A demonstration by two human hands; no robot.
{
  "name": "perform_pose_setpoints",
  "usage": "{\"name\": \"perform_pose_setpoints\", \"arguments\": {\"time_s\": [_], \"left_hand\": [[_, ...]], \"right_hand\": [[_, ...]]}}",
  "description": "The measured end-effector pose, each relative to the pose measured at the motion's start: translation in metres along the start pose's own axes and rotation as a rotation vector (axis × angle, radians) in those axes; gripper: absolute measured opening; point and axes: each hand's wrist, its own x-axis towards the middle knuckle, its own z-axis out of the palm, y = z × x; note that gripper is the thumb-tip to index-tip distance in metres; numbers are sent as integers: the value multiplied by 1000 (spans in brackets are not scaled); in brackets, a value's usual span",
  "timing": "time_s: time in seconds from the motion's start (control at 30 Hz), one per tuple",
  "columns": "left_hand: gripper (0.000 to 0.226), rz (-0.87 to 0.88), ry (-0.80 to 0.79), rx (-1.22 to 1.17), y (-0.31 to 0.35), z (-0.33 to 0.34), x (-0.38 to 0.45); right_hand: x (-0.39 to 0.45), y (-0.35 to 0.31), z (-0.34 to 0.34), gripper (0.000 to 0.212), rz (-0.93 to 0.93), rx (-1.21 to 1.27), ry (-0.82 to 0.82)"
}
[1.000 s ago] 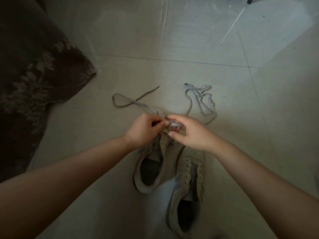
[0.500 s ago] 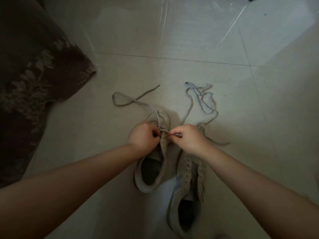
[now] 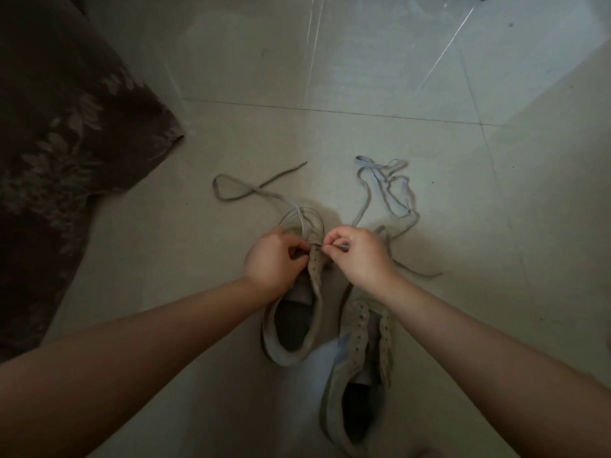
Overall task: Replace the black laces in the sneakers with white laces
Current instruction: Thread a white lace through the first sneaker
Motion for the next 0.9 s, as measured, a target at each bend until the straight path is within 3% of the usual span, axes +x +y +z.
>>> {"name": "perform_pose_setpoints", "arguments": {"time_s": [0.47,0.7,0.83,0.9], "left_hand": [[24,-19,-35,-53,0,7,-4],[14,-90,-22,-89,3,13,2],[6,-6,-29,-108,5,13,2],[2,23,-14,-131,4,12,3]], "right_hand": [[14,-7,-10,5,-142,-274,-170],[11,8,0,13,49,56,-156],[2,9,9,35,130,112,-90],[2,9,9,35,170,120,-85]]}}
